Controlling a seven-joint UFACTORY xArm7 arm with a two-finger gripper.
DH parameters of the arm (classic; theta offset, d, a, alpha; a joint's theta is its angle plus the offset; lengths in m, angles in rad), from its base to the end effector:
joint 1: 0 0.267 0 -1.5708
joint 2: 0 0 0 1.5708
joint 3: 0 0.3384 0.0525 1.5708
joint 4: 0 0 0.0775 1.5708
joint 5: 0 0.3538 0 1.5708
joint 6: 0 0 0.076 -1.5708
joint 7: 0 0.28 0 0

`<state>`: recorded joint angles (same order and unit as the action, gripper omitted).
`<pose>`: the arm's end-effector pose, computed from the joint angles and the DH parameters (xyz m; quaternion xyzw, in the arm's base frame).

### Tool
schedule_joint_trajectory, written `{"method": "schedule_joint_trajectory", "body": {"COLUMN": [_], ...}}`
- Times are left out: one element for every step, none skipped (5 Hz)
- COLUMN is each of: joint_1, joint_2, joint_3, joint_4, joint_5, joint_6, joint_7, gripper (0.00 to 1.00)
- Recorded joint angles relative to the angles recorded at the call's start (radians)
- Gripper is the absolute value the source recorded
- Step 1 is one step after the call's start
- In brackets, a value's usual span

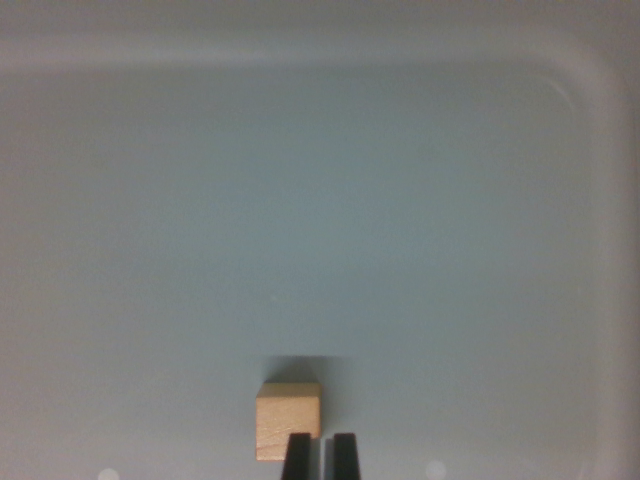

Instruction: Push wooden cube

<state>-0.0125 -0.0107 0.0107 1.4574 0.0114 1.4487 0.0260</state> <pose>0.4902 0.0022 0.3683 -0.9998 0.0145 -0.0096 0.0057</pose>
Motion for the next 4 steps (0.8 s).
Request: {"method": "schedule_joint_trajectory", "body": {"joint_1": [0.0011, 0.0011, 0.0023, 0.0023], "joint_2": [0.0, 0.0, 0.0, 0.0], "joint_3": [0.003, 0.003, 0.005, 0.005], "joint_4": [-0.035, -0.035, -0.073, -0.073], "joint_5": [-0.003, -0.003, -0.0063, -0.0063], "joint_6": [-0.031, -0.031, -0.066, -0.066], "joint_7": [0.004, 0.004, 0.009, 0.009], "gripper": [0.0, 0.0, 0.0, 0.0]}}
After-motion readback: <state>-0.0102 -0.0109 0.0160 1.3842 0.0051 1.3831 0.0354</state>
